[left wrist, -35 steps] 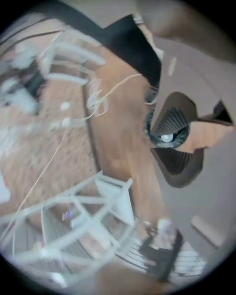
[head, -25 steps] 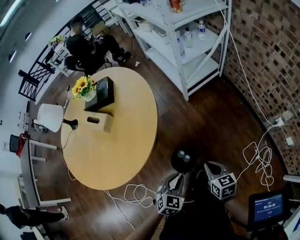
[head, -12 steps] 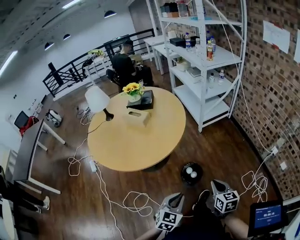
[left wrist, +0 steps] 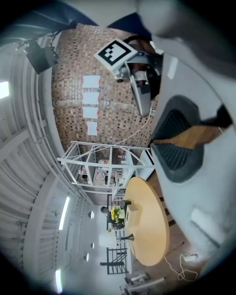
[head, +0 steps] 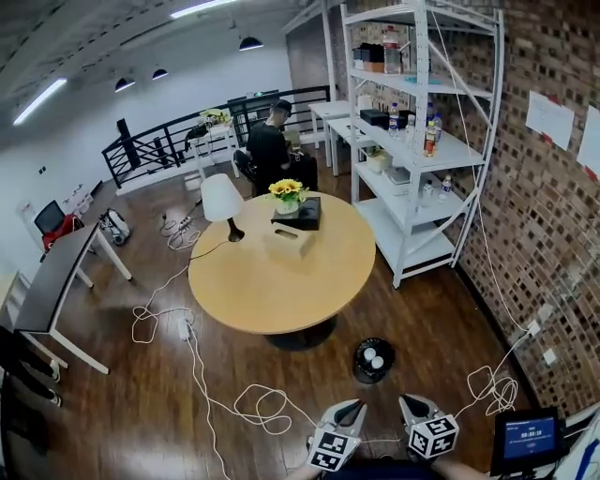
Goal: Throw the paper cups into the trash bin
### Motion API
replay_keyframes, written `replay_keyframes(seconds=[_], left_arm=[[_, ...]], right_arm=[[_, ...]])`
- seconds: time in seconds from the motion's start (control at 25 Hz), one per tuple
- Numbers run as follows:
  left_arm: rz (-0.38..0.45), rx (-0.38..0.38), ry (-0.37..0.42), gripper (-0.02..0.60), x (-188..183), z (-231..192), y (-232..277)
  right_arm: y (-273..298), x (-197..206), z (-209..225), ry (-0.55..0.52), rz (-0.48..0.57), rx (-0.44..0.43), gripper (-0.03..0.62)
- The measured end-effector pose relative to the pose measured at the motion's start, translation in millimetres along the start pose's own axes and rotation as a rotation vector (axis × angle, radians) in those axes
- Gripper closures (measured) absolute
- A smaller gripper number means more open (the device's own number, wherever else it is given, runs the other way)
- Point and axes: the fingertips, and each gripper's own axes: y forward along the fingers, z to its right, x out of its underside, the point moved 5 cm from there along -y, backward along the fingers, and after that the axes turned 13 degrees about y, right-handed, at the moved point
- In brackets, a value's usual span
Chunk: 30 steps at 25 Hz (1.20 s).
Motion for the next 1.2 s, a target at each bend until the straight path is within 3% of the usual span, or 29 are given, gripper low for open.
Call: replay_keyframes(seconds=[0.2, 0.36, 0.48, 0.92, 1.2], left_arm=[[0.024, 0.024, -0.011, 0.554, -20, 23, 1], [0.026, 0.076, -0.123, 0.554, -33, 35, 14], [0.014, 0.081, -0.170, 0.554, -33, 41, 15], [-0.001, 0.087, -0.174, 0.560, -30, 56, 10], [0.042, 0.039, -0.176, 0.561, -40, 38, 10]], right_arm=[[-27, -15, -1, 0.013, 0.098, -0.071, 0.583], [-28, -11, 6, 0.061, 0.070, -0.071, 0.583], [-31, -13, 7, 0.036, 0.073, -0.087, 0.583], [-47, -24, 1, 0.035, 0.149, -0.166, 0.583], [-57, -67, -11, -0.077, 0.284, -0.217, 0.583]])
